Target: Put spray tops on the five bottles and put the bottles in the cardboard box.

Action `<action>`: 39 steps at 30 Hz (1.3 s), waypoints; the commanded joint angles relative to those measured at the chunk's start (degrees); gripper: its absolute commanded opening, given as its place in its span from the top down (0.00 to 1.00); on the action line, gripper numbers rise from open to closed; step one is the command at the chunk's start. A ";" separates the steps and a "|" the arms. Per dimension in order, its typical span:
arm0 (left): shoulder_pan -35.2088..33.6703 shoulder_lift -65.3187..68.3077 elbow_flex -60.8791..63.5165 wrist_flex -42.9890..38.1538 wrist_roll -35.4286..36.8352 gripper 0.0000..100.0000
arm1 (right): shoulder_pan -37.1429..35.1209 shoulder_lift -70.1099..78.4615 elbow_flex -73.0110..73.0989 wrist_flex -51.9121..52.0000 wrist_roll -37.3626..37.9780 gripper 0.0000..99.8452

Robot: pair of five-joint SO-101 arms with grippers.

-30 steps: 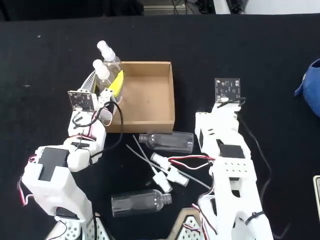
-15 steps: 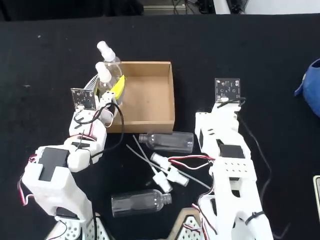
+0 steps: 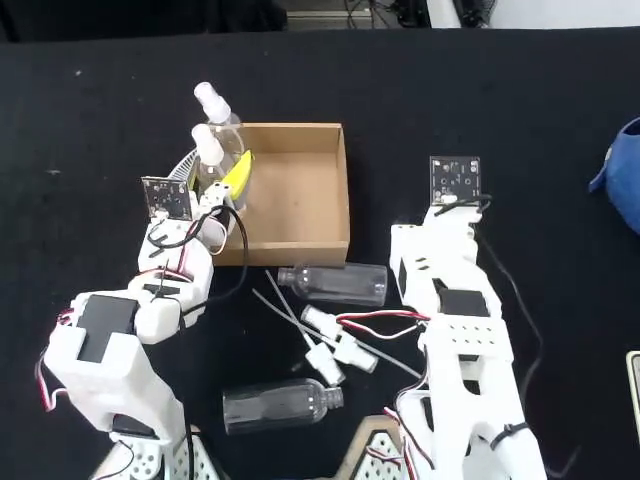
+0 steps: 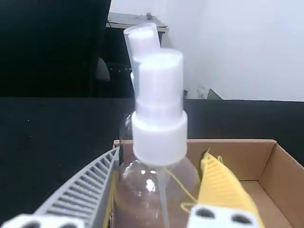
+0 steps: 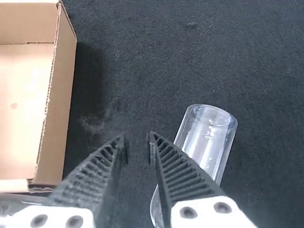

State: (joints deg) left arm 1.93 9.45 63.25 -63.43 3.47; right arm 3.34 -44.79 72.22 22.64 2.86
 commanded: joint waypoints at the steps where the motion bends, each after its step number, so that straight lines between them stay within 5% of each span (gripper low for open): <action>1: -0.40 -0.35 -1.27 -1.49 -0.35 0.78 | 0.97 -1.89 -0.13 -1.49 0.26 0.94; 39: -1.98 -1.76 -0.13 -1.93 -1.93 0.76 | 1.05 -1.89 -0.13 -1.49 0.26 0.94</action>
State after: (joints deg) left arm 0.18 9.45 63.25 -63.60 2.07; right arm 3.34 -44.79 72.22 22.64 2.86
